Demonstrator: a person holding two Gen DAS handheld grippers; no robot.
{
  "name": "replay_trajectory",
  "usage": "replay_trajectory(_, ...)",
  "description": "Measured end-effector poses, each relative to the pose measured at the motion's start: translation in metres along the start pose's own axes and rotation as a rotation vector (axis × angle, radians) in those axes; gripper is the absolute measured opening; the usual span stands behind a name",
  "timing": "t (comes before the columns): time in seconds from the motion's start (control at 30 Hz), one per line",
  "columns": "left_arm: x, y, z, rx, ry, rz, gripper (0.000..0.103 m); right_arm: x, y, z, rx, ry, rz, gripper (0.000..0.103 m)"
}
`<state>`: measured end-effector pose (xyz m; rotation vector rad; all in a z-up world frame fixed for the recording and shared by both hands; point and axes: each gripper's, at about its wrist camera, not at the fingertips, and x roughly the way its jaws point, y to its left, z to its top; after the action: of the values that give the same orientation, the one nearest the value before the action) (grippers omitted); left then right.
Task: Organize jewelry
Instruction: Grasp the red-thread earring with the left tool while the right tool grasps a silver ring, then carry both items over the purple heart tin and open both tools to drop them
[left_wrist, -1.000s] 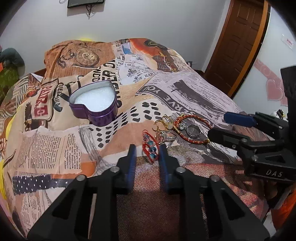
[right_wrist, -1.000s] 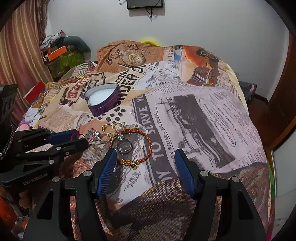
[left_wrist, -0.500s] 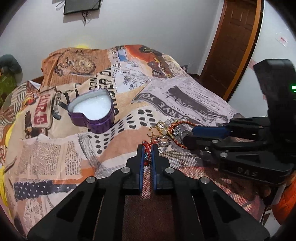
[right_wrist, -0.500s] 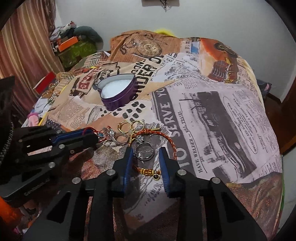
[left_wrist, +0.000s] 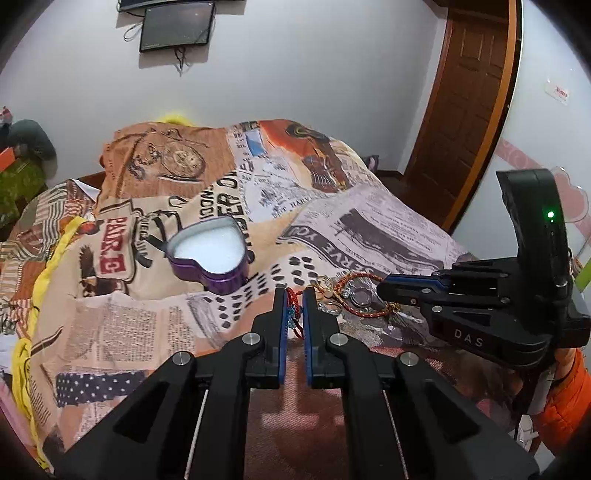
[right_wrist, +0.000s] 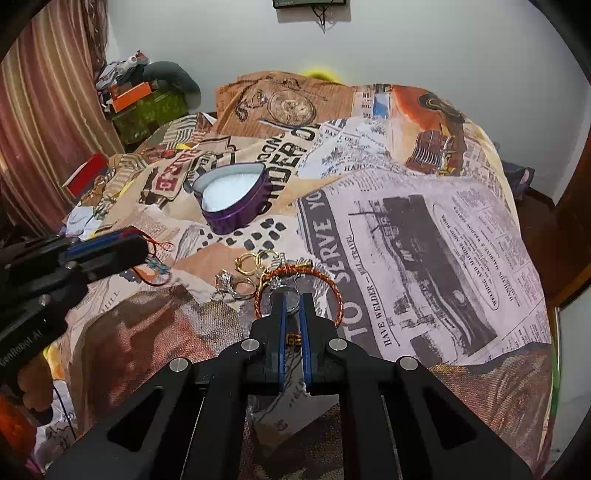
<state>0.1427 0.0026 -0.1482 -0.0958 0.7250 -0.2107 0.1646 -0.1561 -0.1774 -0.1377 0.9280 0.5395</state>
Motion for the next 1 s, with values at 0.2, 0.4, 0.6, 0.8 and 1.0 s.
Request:
replay_trajectory(0.2,-0.011,0.009,0.000,-0.030,-0.012,0.000,0.006,0.008,-0.001,0.005,0.042,0.042,0.033,0.039)
replay_trajectory(0.4,-0.014,0.014,-0.006,-0.029,-0.014,0.013,0.006,0.024,-0.001,0.004,0.032,0.074,0.008,0.037)
replay_trajectory(0.6,-0.015,0.023,-0.008,-0.044,-0.015,0.014,0.006,0.024,-0.001,0.002,0.022,0.074,-0.009,0.018)
replay_trajectory(0.8,-0.019,0.030,-0.004,-0.057,-0.029,0.003,0.006,0.015,0.001,0.004,0.030,0.056,-0.028,0.018)
replay_trajectory(1.0,-0.024,0.040,0.006,-0.059,-0.048,-0.004,0.006,-0.002,0.013,0.015,0.008,0.007,-0.036,0.018)
